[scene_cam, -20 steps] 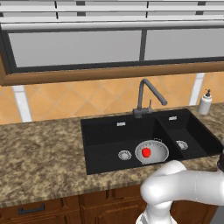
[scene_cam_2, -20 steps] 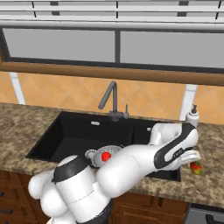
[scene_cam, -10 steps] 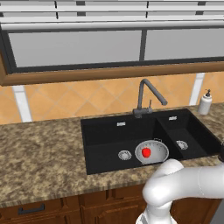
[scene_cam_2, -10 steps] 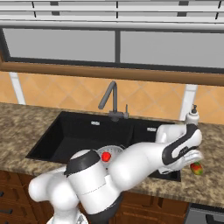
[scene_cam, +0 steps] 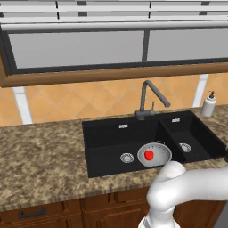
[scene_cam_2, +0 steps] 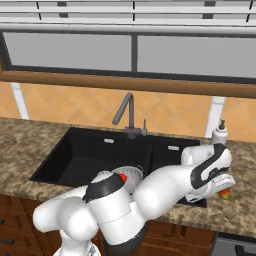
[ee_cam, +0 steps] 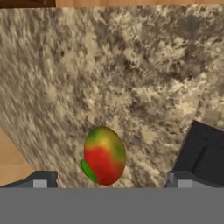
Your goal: Put the colander in the sink, put the mango, apple in the colander, and turn on the sink faucet and pour water over the colander.
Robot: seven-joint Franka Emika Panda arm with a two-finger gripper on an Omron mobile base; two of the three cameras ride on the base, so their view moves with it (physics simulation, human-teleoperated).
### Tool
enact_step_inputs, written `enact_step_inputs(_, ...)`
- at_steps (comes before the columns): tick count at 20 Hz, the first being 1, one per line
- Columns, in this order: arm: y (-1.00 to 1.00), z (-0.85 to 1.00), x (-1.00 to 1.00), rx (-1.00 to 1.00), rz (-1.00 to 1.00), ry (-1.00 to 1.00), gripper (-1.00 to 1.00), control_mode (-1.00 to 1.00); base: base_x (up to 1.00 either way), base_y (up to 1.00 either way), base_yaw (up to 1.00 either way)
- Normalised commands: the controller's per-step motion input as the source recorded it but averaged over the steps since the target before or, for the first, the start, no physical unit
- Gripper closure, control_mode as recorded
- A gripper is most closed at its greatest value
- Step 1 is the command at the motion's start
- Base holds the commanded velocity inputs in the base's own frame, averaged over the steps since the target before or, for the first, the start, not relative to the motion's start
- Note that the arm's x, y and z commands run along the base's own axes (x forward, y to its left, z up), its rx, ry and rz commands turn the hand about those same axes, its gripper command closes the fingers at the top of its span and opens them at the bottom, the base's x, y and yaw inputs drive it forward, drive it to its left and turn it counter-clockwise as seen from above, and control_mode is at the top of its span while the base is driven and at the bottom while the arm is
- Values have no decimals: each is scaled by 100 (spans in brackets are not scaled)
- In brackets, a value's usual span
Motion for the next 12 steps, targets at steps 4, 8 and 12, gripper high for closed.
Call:
enact_step_inputs(4,-71,63,16,25,0,26,-100,-100,0,0,0)
enact_step_inputs(8,-77,54,15,23,0,19,-100,-100,0,0,0)
enact_step_inputs(12,-86,45,23,30,0,20,-100,-100,0,0,0)
